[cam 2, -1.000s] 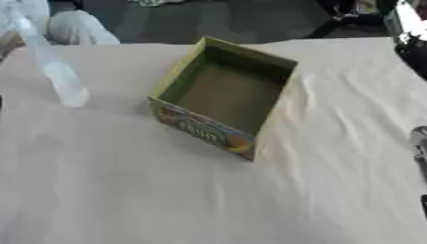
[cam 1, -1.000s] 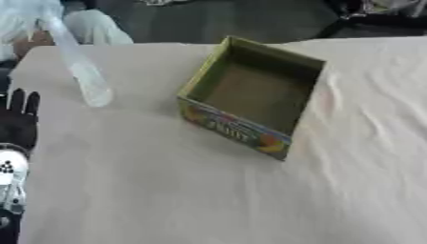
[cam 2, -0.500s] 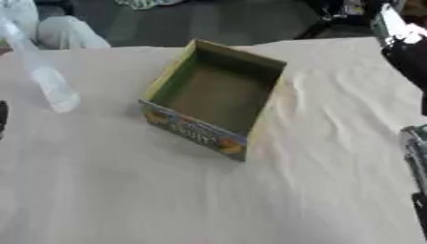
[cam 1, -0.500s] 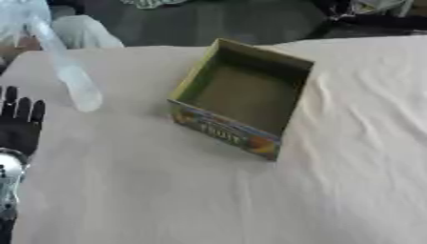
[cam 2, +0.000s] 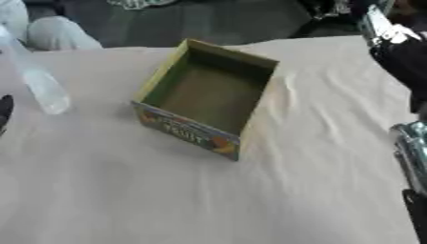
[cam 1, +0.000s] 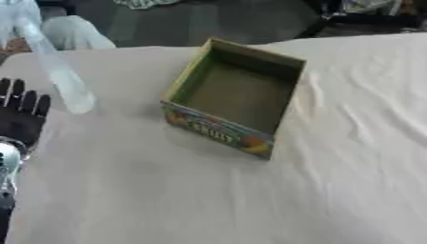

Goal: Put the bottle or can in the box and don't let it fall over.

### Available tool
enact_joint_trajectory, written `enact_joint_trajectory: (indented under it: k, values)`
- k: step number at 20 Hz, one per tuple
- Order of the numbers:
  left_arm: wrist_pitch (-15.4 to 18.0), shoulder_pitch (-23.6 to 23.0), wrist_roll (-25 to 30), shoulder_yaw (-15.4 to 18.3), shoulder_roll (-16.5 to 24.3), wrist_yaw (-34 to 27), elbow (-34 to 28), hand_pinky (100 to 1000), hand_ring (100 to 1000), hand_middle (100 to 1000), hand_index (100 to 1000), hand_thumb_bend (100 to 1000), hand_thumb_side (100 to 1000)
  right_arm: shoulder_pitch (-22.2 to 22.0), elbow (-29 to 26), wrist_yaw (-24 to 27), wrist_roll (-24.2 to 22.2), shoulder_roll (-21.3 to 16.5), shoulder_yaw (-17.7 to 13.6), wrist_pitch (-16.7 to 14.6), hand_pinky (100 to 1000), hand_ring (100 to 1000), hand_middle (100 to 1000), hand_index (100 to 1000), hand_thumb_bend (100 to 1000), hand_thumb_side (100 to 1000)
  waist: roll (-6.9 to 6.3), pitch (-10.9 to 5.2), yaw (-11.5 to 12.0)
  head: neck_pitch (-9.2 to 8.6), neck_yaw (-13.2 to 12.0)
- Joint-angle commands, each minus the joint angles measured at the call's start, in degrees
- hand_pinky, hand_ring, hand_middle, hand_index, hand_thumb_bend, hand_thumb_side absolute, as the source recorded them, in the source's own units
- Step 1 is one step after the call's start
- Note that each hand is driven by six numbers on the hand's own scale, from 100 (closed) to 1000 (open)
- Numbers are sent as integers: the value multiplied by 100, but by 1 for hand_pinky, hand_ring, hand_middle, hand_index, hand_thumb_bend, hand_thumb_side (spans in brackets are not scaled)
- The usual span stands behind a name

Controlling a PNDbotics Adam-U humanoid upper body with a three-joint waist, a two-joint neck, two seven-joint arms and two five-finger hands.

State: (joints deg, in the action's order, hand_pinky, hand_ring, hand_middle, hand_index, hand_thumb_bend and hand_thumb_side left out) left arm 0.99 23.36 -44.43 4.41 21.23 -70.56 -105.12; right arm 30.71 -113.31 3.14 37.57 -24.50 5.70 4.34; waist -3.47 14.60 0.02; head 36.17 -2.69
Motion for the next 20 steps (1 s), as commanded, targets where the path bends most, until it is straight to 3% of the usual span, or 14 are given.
enact_joint_trajectory:
  k: [1,2,5,20]
  values:
    - [14,115,-36,-9,189,-11,-8,100,100,316,1000,865,1000,60,-128,21,-9,-147,-25,9,714,673,798,802,679,178,5,-132,2,24,-9]
    - [15,120,-35,-11,188,-12,-2,100,100,211,1000,875,1000,60,-128,22,-8,-147,-24,9,715,673,798,801,679,178,5,-132,1,24,-12]
    - [-62,317,-63,-36,129,-99,121,100,100,102,1000,875,1000,51,-128,27,-7,-142,-20,15,715,673,798,801,679,178,14,-135,-7,-1,-79]
    - [-135,781,-38,-4,111,-188,600,100,100,100,1000,882,1000,7,-128,45,-13,-149,-6,38,715,672,798,802,680,174,39,-143,12,-91,-212]
